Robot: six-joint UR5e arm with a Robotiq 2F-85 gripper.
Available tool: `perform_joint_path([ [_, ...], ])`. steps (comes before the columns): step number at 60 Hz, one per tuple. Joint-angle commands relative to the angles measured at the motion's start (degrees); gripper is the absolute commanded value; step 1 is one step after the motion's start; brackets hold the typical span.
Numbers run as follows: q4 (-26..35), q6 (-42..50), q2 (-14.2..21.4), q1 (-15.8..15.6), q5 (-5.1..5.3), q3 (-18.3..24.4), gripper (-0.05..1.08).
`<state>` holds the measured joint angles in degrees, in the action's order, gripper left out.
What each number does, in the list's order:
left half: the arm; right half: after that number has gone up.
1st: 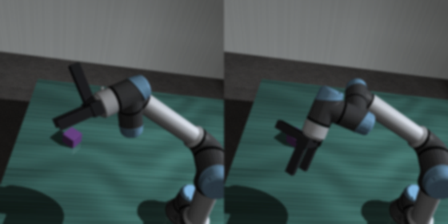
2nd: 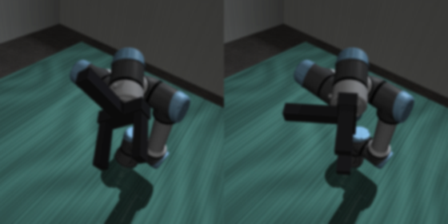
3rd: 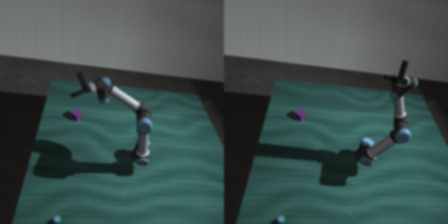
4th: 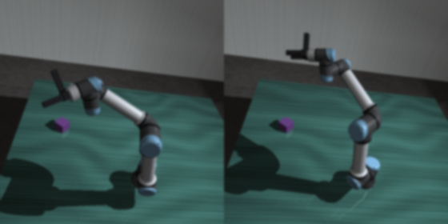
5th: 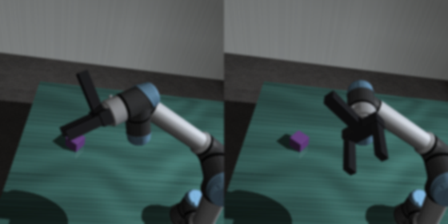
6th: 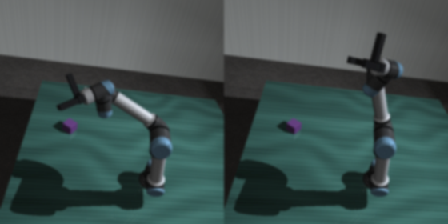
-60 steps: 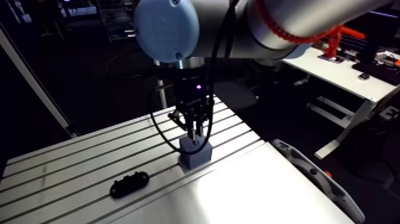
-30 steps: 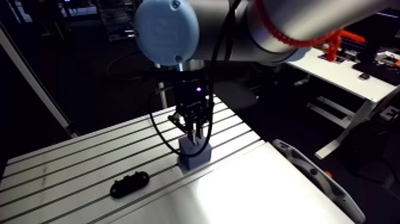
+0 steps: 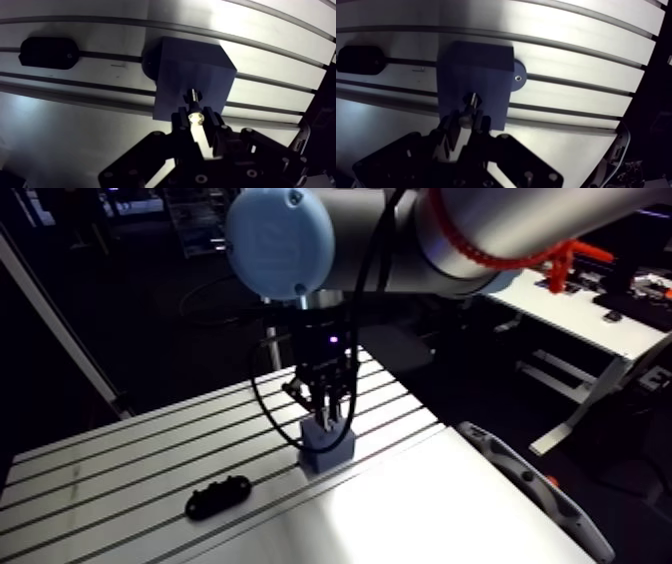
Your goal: Pick up the M10 bolt and insert it into the hex recess until seated.
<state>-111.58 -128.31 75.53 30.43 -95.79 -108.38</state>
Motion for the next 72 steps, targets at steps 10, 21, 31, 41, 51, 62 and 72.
perform_joint_path([
  [10,-0.7,0.6,-0.1,-0.2,0.11,0.1,0.67],
  [21,-2.9,0.5,-0.3,-0.2,0.38,0.1,0.29],
  [31,-4.4,1.4,-0.3,-0.2,0.46,0.4,0.0],
  [41,-4.7,1.5,-0.4,-0.2,0.47,0.6,0.0],
  [51,-4.8,1.5,-0.5,-0.2,0.47,0.7,0.0],
  [62,-4.9,2.3,-0.3,-0.1,0.39,0.6,0.0],
  [72,-4.9,4.9,-0.1,-0.1,0.21,0.7,0.0],
])
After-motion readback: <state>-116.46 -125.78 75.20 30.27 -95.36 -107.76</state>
